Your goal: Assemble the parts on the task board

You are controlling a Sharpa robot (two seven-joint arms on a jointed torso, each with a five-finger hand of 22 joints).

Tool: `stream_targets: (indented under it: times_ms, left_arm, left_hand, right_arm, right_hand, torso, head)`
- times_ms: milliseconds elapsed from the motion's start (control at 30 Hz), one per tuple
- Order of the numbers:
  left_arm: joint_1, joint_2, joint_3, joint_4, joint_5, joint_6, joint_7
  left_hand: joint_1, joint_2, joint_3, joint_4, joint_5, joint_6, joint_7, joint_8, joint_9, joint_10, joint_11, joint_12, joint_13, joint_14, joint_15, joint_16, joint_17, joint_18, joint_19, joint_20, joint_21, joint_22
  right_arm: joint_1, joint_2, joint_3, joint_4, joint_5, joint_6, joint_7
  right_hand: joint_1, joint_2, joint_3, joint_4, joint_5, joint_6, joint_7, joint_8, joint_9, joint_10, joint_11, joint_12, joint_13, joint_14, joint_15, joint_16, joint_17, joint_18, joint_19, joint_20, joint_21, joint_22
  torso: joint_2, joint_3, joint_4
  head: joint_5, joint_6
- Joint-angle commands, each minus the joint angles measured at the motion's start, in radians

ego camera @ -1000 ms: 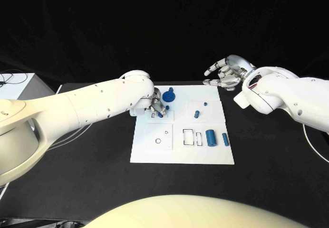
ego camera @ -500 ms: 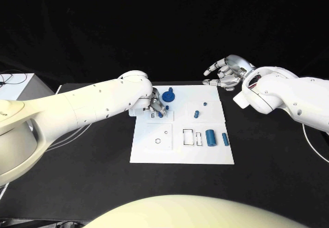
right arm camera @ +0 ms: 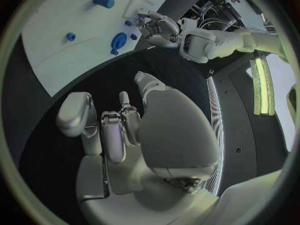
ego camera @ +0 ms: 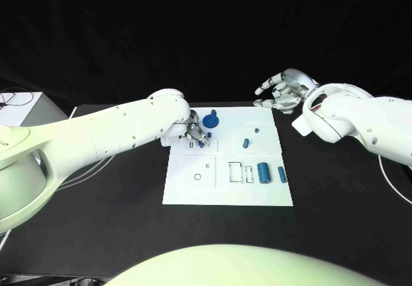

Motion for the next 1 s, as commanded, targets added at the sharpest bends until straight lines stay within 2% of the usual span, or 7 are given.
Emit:
stream_targets:
  times_ms: [33, 167, 433, 567, 733, 867, 1000]
  left_arm:
    - [-0.005, 0.0, -0.002, 0.002, 0.005, -0.004, 0.001]
    - [-0.005, -0.009, -0.002, 0.012, 0.0, -0.008, 0.001]
    - [-0.005, -0.047, 0.01, 0.063, 0.002, -0.018, 0.003]
    - [-0.005, -0.067, 0.033, 0.096, 0.03, -0.03, 0.005]
    - [-0.004, -0.094, 0.076, 0.137, 0.088, -0.045, 0.012]
    - [-0.003, -0.116, 0.104, 0.155, 0.107, -0.043, 0.019]
    - [-0.003, -0.129, 0.122, 0.149, 0.11, -0.046, 0.025]
  left_hand:
    - [0.011, 0.0, -0.018, 0.011, -0.025, 0.007, 0.003, -0.004, 0.002, -0.003, -0.002, 0.002, 0.001, 0.102, -0.006, 0.003, 0.263, -0.009, 0.017, -0.005, -0.003, 0.084]
    - [0.024, -0.003, -0.054, 0.038, -0.076, 0.009, 0.003, -0.005, 0.006, -0.002, -0.001, 0.005, 0.005, 0.102, -0.005, 0.003, 0.263, -0.009, 0.017, -0.005, -0.003, 0.085]
    - [0.021, 0.002, -0.093, 0.042, -0.13, 0.011, 0.003, -0.005, 0.009, 0.002, -0.001, 0.009, 0.011, 0.102, -0.005, 0.003, 0.263, -0.009, 0.018, -0.005, -0.003, 0.086]
    - [0.02, 0.004, -0.107, 0.042, -0.146, 0.006, 0.004, -0.008, 0.01, -0.01, 0.0, -0.002, -0.007, 0.102, -0.005, 0.003, 0.263, -0.006, 0.011, -0.005, -0.013, 0.072]
    - [0.065, 0.027, -0.133, 0.042, -0.141, -0.051, 0.03, -0.042, 0.002, -0.099, 0.023, -0.065, -0.106, 0.077, 0.014, -0.038, 0.193, 0.02, -0.051, 0.011, -0.094, -0.037]
    - [0.077, 0.036, -0.14, 0.042, -0.14, -0.068, 0.039, -0.056, -0.006, -0.127, 0.031, -0.082, -0.136, 0.069, 0.022, -0.052, 0.172, 0.025, -0.064, 0.017, -0.114, -0.061]
    - [0.099, 0.044, -0.141, 0.041, -0.138, -0.075, 0.044, -0.064, -0.01, -0.146, 0.036, -0.092, -0.153, 0.064, 0.026, -0.06, 0.16, 0.029, -0.073, 0.021, -0.128, -0.078]
  right_arm:
    - [0.0, 0.0, 0.0, 0.001, -0.008, 0.011, 0.008]
    - [0.0, 0.0, 0.0, 0.001, -0.008, 0.011, 0.009]
    - [0.0, -0.002, 0.0, 0.0, -0.008, 0.009, 0.009]
    - [-0.001, -0.002, 0.0, -0.002, -0.007, 0.009, 0.01]
    - [-0.002, -0.002, 0.0, -0.005, -0.007, 0.009, 0.01]
    - [-0.002, -0.003, 0.0, -0.006, -0.006, 0.009, 0.01]
    - [-0.003, -0.004, 0.0, -0.007, -0.005, 0.009, 0.01]
  right_hand:
    - [-0.004, -0.002, 0.004, 0.002, 0.003, -0.005, 0.001, 0.001, 0.001, -0.005, -0.001, -0.005, 0.063, 0.076, 0.002, -0.004, 0.149, 0.012, -0.006, 0.002, -0.007, -0.001]
    - [-0.004, -0.002, 0.004, 0.003, 0.003, -0.006, 0.001, 0.001, 0.001, -0.006, -0.001, -0.006, 0.062, 0.076, 0.002, -0.005, 0.147, 0.012, -0.007, 0.002, -0.008, -0.002]
    - [-0.005, -0.002, 0.004, 0.003, 0.003, -0.008, 0.001, 0.001, 0.0, -0.006, -0.001, -0.007, 0.061, 0.075, 0.002, -0.006, 0.146, 0.013, -0.007, 0.002, -0.009, -0.002]
    - [-0.005, -0.002, 0.004, 0.003, 0.003, -0.008, 0.001, 0.001, 0.0, -0.006, -0.001, -0.007, 0.061, 0.075, 0.002, -0.006, 0.146, 0.013, -0.007, 0.002, -0.009, -0.002]
    - [-0.005, -0.002, 0.004, 0.003, 0.003, -0.008, 0.001, 0.001, 0.0, -0.006, -0.001, -0.007, 0.061, 0.075, 0.002, -0.006, 0.146, 0.013, -0.007, 0.002, -0.009, -0.002]
    - [-0.005, -0.002, 0.004, 0.003, 0.003, -0.008, 0.001, 0.001, 0.0, -0.006, -0.001, -0.007, 0.061, 0.075, 0.002, -0.006, 0.146, 0.013, -0.007, 0.002, -0.009, -0.002]
    - [-0.005, -0.002, 0.004, 0.003, 0.003, -0.008, 0.001, 0.001, 0.0, -0.006, -0.001, -0.007, 0.061, 0.075, 0.002, -0.006, 0.146, 0.013, -0.007, 0.002, -0.009, -0.002]
  torso:
    - [0.0, -0.0003, 0.0]
    - [0.001, -0.0002, -0.0005]
    - [-0.001, -0.0004, 0.001]
    - [-0.001, -0.0001, 0.0018]
    - [-0.002, -0.0004, 0.0014]
    - [-0.002, 0.0008, 0.0021]
    - [0.0, 0.0004, -0.0001]
  head:
    - [0.0, 0.0]
    - [0.0, 0.0]
    - [-0.003, 0.0]
    - [-0.005, 0.0]
    - [-0.005, 0.005]
    - [-0.006, 0.011]
    - [-0.007, 0.02]
